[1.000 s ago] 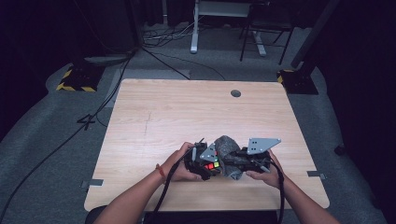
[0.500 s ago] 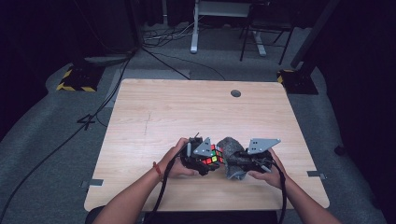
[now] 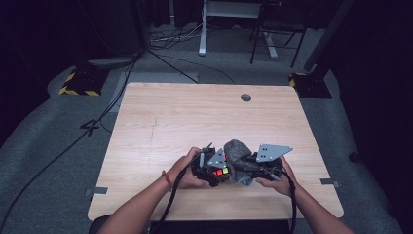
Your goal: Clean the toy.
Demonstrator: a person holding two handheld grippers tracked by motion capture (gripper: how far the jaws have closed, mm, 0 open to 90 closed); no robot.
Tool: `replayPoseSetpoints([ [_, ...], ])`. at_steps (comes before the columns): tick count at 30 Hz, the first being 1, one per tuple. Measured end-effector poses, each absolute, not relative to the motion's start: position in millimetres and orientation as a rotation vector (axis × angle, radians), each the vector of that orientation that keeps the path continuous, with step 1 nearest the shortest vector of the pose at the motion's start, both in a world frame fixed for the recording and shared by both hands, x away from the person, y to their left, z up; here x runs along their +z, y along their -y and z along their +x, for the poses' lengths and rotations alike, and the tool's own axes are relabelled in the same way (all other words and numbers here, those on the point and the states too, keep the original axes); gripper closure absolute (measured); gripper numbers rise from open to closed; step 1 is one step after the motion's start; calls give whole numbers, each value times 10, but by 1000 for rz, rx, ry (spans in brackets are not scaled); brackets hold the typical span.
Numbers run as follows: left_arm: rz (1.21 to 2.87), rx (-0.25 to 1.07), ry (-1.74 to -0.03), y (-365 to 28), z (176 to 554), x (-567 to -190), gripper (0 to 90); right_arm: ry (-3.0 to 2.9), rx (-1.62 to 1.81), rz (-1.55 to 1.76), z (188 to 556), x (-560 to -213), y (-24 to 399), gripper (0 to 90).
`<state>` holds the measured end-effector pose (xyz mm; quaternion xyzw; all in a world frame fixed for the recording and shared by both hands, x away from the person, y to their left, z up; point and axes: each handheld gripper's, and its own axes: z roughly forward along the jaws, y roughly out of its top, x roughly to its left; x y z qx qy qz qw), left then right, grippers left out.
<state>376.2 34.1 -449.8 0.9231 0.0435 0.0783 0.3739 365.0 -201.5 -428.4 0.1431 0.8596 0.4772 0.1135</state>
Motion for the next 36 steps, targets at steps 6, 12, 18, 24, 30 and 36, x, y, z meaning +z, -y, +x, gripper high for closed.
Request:
replayPoseSetpoints([
  [6, 2317, 246, -152, -432, 3791, -4396, 333, -2572, 1353, 458, 3689, -4383, 2078, 739],
  [12, 2291, 223, -202, -517, 3870, -4375, 332, -2608, 1378, 396, 3600, -4389, 2009, 736],
  [18, 2330, 251, -239, -536, 3925, -4416, 333, -2604, 1434, 375, 3569, -4326, 2006, 737],
  [24, 2361, 214, -213, -447, 3887, -4489, 333, -2573, 1485, 323, 3510, -4248, 1922, 733],
  [30, 2396, 176, -165, -365, 3831, -4533, 333, -2533, 1513, 355, 3572, -4221, 1916, 730],
  [36, 2389, 173, -116, -379, 3794, -4492, 333, -2492, 1421, 414, 3638, -4265, 1952, 730],
])
